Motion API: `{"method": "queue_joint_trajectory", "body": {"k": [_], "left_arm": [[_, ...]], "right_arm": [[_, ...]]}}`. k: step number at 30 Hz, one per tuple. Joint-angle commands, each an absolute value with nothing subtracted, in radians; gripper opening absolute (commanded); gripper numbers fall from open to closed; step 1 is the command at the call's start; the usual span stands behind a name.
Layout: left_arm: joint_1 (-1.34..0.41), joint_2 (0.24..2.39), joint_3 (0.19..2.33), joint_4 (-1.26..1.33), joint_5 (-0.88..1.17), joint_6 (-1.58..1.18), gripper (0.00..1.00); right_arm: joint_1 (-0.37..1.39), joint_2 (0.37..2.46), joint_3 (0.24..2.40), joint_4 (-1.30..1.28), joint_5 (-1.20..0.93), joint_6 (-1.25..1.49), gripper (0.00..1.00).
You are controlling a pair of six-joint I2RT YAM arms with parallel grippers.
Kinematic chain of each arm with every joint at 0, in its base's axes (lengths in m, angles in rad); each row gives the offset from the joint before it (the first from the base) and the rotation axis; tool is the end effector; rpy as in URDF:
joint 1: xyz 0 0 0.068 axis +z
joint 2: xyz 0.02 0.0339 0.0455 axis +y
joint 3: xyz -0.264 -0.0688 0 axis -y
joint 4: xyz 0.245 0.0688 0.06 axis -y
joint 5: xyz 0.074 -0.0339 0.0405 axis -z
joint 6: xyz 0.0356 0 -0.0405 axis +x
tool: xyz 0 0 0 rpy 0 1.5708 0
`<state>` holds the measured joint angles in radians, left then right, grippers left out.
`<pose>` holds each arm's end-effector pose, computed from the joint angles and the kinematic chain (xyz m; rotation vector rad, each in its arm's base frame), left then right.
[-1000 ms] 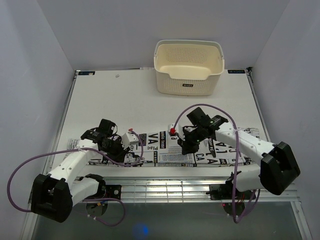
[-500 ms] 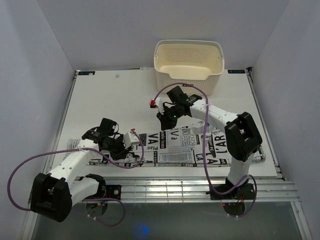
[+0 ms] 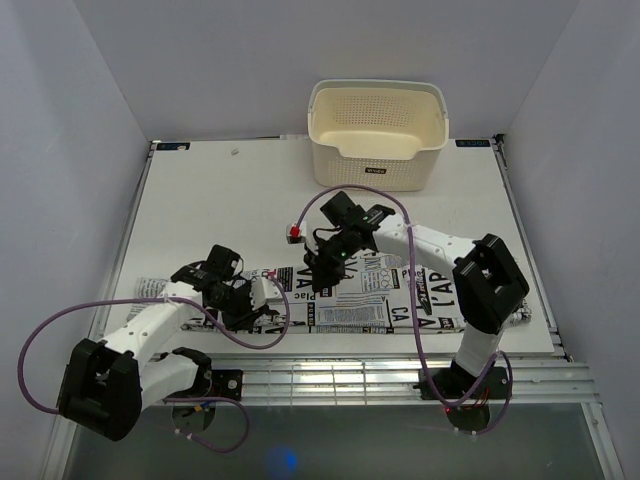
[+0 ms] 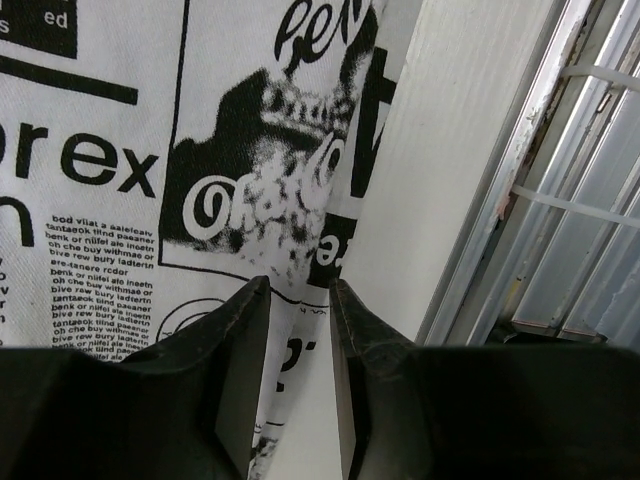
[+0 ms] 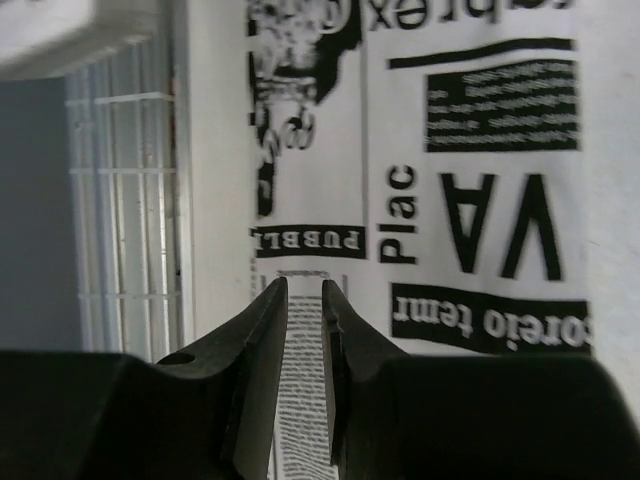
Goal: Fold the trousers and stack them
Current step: Fold the trousers
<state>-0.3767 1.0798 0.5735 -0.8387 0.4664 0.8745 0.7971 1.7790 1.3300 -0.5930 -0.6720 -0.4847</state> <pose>0.1453 -0.0747 0.1769 1.6751 2.1920 -0.5578 0.2446 0.2821 0.2316 -1.7215 1.9038 0.9892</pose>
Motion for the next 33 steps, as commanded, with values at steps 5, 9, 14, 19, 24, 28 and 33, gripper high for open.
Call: {"method": "queue_joint_trajectory", "body": {"k": [5,9,14,19,24,28,33], "left_arm": [[-0.387,1.103,0.569,-0.804,0.459,0.910,0.41],[-0.397,1.127,0.574,-0.796,0.449,0.916,0.33],[-0.416,1.123,0.598,-0.817,0.462,0.920,0.09],[-0.428,1.060,0.647,-0.908,0.479,0.972,0.00],[-0.454,1.064,0.631,-1.019,0.439,1.069,0.00],[-0.474,1.207,0.661,-1.042,0.420,1.092,0.00],[-0.488,1.445,0.733,-1.101,0.408,1.112,0.00]], "right_arm": [[0.853,1.770,1.252,-0.568,-0.692,-0.469,0.26],[0.851,1.766,1.267,-0.574,-0.683,-0.468,0.26],[0.816,1.758,1.285,-0.591,-0.664,-0.468,0.25],[0.743,1.740,1.307,-0.632,-0.657,-0.475,0.25],[0.716,1.727,1.318,-0.687,-0.638,-0.497,0.25],[0.715,1.753,1.327,-0.728,-0.650,-0.496,0.25],[0.715,1.779,1.335,-0.744,-0.669,-0.453,0.26]]}}
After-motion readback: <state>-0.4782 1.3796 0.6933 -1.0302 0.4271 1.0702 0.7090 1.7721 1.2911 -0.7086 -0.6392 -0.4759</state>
